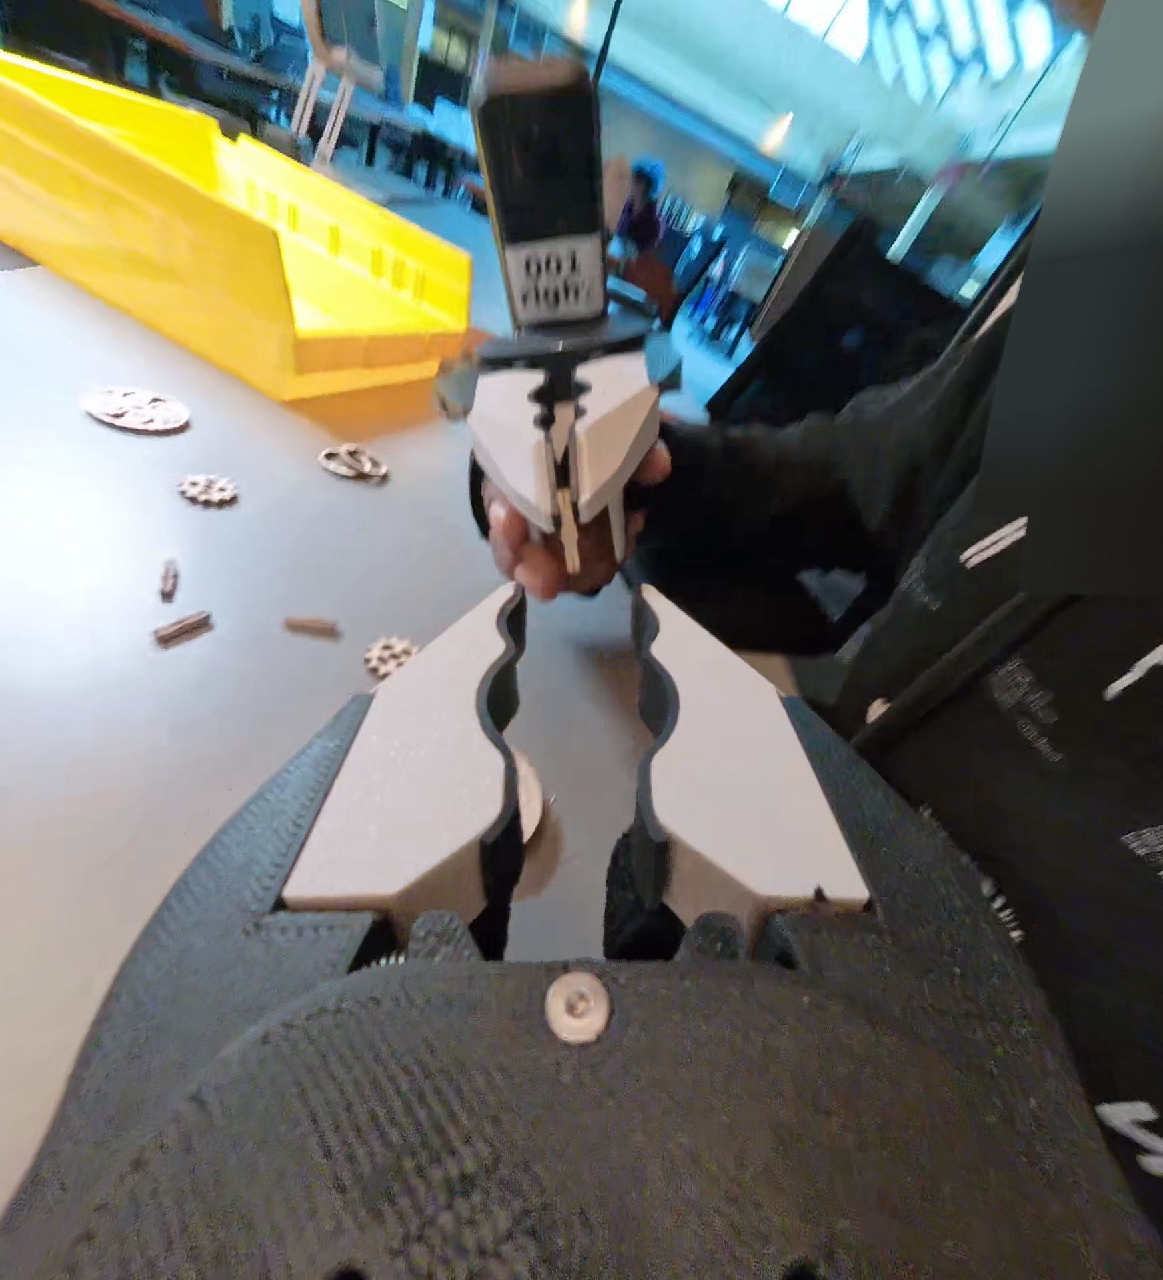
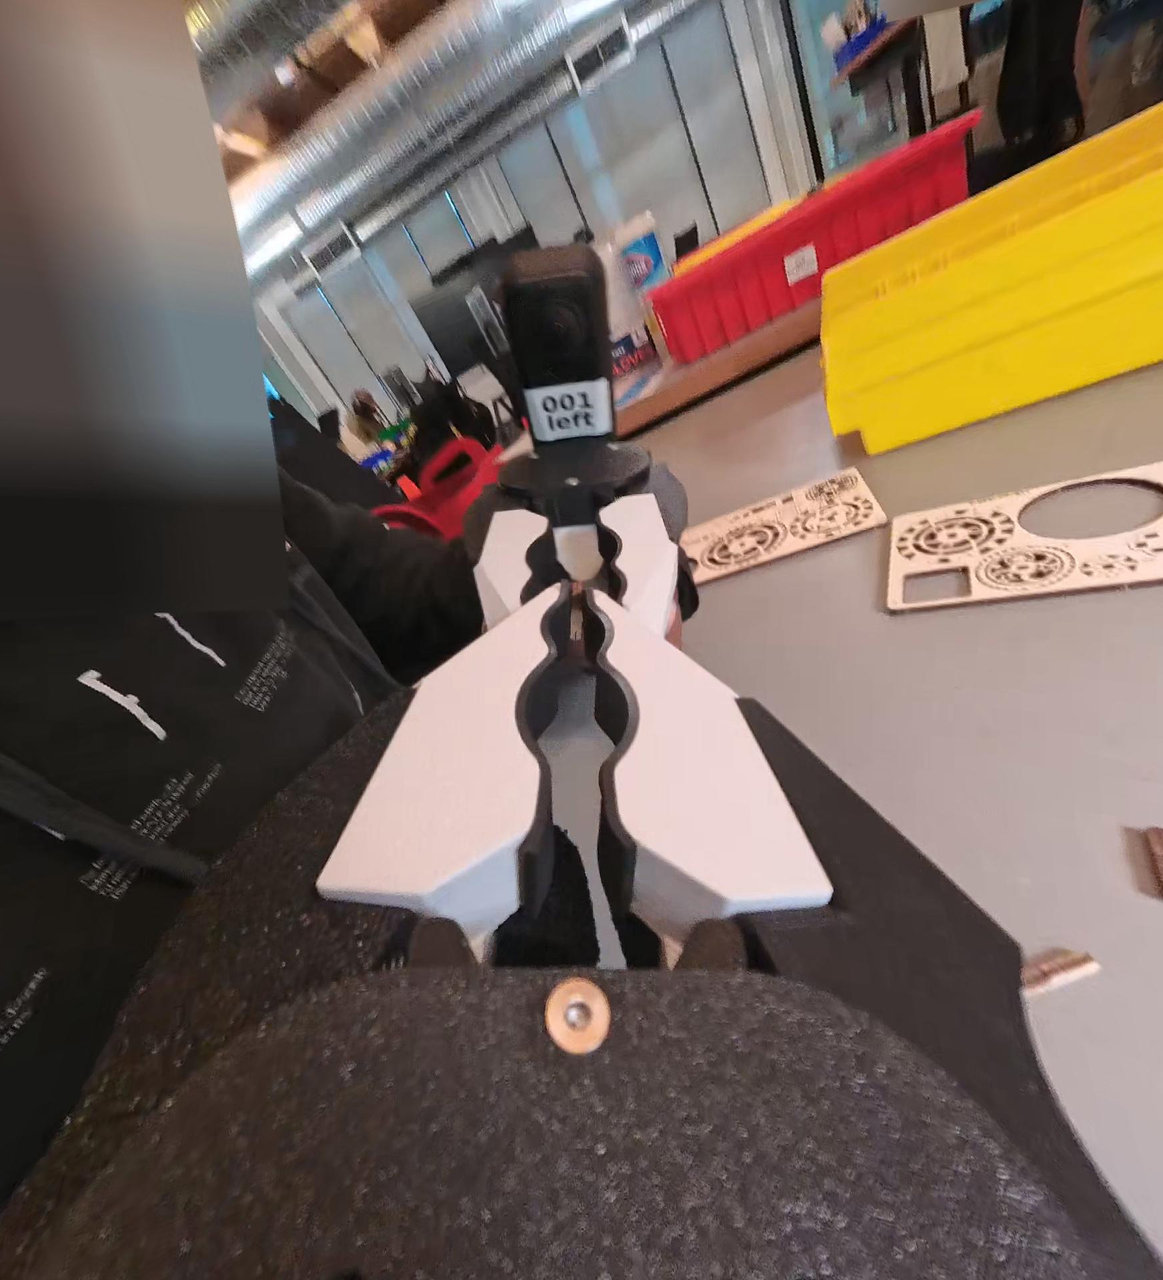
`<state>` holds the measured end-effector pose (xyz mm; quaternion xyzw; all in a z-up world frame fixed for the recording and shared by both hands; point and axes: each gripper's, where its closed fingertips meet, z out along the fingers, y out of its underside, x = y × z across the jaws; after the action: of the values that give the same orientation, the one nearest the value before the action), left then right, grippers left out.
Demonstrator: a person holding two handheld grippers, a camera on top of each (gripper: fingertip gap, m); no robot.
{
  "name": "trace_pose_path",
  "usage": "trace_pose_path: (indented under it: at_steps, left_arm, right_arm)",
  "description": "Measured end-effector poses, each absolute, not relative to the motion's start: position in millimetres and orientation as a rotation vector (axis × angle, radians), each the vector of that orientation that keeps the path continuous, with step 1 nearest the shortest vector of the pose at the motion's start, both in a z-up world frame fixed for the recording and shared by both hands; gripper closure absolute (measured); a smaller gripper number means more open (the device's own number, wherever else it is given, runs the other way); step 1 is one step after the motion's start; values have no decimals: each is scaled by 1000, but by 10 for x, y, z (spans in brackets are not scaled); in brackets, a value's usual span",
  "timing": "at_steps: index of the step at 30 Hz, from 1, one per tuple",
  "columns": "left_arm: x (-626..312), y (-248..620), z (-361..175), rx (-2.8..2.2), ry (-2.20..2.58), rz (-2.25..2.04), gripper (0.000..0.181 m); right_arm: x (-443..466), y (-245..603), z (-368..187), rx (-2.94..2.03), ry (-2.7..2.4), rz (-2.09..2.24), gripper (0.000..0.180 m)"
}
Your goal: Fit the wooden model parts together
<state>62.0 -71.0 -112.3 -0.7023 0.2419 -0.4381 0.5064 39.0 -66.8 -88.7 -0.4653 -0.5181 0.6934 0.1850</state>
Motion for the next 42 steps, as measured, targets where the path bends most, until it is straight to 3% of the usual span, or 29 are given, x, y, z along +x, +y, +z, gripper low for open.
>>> trace_pose_path:
  at_steps: [5, 15, 19, 42]
  left_arm:
    - [598, -663, -958, -1618, 510, -1110, 178]
    - [646, -785, -1349, -1812, 901, -712, 179]
    - [655, -818, -1454, -1860, 1005, -616, 179]
    - [637, -838, -1533, -1907, 1087, -471, 179]
  right_arm:
    - [433, -684, -874, -1257, -1448, 1986, 179]
    - [534, -857, -1228, -1132, -1874, 1589, 171]
    - [526, -874, -1298, -1104, -1944, 1478, 175]
    - [527, -887, -1462, -1044, -2075, 1178, 179]
